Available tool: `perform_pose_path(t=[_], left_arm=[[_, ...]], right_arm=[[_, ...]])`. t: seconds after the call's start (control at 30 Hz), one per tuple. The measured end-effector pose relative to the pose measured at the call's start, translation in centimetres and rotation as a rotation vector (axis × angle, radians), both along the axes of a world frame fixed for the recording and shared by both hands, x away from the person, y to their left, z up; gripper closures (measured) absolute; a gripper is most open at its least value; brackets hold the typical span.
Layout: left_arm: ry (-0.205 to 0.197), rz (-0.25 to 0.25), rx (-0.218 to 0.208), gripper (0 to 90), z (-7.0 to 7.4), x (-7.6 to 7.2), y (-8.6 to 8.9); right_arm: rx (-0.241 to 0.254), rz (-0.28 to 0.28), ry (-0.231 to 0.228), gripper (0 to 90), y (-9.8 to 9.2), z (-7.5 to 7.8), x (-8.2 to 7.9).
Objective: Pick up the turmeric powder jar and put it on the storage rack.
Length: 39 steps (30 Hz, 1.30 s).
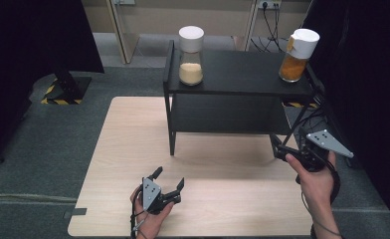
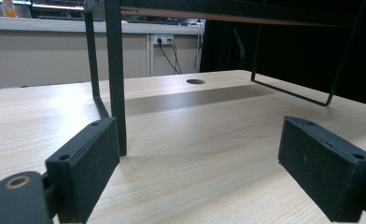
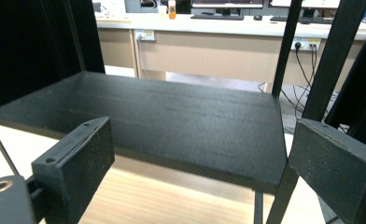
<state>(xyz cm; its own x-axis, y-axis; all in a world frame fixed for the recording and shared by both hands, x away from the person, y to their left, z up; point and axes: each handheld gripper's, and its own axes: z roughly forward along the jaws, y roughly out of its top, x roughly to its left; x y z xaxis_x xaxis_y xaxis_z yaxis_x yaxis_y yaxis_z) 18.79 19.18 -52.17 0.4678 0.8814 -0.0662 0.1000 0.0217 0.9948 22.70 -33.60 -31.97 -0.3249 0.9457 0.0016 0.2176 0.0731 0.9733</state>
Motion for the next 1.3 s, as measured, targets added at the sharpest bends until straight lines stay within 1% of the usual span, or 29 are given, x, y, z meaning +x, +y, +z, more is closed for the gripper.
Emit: perform_pose_path(t=[0.13,0.53,0.9,1.13,1.3], left_arm=[[-0.001,0.0,0.0,12.1,0.0,0.0,0.0],[-0.001,0.001,0.002,12.1,0.0,0.0,0.0],[0.0,0.001,0.002,12.2,0.0,0.0,0.0],[-0.001,0.0,0.003,12.1,0.0,0.0,0.0],[-0.001,0.0,0.003,12.1,0.0,0.0,0.0]], right_arm=[[-0.007,0.001,0.019,6.8,0.0,-0.8,-0.1],[-0.003,0.004,0.072,6.8,-0.3,-3.3,-0.3],[-0.004,0.006,0.131,6.8,-0.4,-6.2,-0.7],[-0.002,0.006,0.16,6.8,-0.4,-8.1,-1.2],[-0.003,0.011,0.181,6.8,-0.5,-9.2,-1.5]])
